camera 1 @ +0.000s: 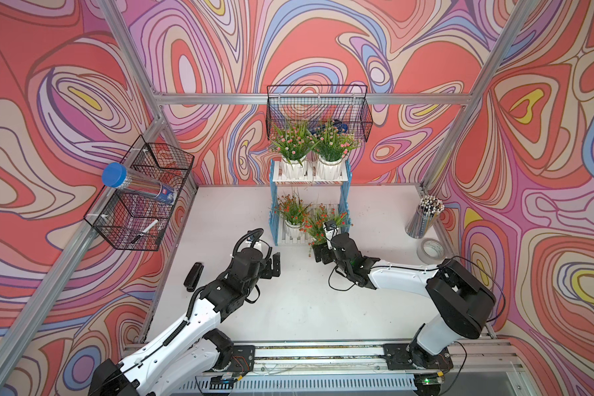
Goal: Place the baby's breath potted plants on the rack by color
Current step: Pick up the baby's breath potted plant from the center of the board, then place the baby's breath potted plant on the rack.
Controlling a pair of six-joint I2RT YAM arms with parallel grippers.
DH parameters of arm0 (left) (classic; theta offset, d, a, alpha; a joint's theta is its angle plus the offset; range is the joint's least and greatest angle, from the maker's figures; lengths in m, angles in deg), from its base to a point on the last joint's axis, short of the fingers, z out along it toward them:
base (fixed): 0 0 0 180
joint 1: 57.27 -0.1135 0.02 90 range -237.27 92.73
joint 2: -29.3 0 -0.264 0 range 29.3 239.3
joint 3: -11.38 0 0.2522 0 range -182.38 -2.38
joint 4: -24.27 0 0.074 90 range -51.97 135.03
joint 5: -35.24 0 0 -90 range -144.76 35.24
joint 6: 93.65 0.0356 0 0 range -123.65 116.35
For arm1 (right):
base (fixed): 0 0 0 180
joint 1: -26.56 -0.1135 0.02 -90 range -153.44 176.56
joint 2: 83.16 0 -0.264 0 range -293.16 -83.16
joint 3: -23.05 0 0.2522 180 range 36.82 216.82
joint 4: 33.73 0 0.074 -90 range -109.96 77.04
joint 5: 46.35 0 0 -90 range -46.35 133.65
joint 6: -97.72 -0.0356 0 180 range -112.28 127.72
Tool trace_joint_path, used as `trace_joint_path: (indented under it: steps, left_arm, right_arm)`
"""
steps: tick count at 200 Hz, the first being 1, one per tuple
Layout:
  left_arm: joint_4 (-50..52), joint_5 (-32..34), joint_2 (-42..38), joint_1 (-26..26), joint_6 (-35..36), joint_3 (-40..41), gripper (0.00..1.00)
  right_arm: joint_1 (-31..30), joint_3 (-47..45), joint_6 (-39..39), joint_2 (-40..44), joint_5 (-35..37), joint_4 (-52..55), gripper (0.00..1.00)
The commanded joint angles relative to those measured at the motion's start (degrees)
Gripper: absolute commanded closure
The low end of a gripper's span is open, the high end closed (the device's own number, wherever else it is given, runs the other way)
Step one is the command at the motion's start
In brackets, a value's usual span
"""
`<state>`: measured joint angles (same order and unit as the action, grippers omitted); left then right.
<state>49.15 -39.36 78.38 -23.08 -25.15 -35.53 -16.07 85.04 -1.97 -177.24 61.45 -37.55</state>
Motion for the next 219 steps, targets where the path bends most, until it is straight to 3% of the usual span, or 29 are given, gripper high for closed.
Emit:
trace_joint_path:
  steps: [1, 63, 157, 199, 219]
  left_arm:
    - [1.58, 1.13, -1.58, 0.17, -0.89, 0.48, 0.0]
    - [2.95, 1.62, -4.6, 0.16, -1.27, 0.79, 0.0]
    - [3.64, 3.06, -5.84, 0.17, -0.04, 0.65, 0.0]
    - [3.58, 2.8, -5.84, 0.13, -0.05, 0.38, 0.0]
    - [3.65, 2.88, -6.1, 0.17, -0.21, 0.43, 0.0]
  right_arm:
    - [2.02, 4.8, -1.71, -2.24, 1.19, 0.5, 0.21]
    - [6.63, 13.34, -3.68, -10.85, -2.97, 0.62, 0.21]
    - [7.24, 21.79, -5.02, -19.64, 2.45, 2.64, 0.2]
    - [8.6, 24.0, -6.69, -22.49, 1.11, 4.56, 0.18]
    - [8.79, 23.83, -7.01, -22.5, 0.32, 4.74, 0.12]
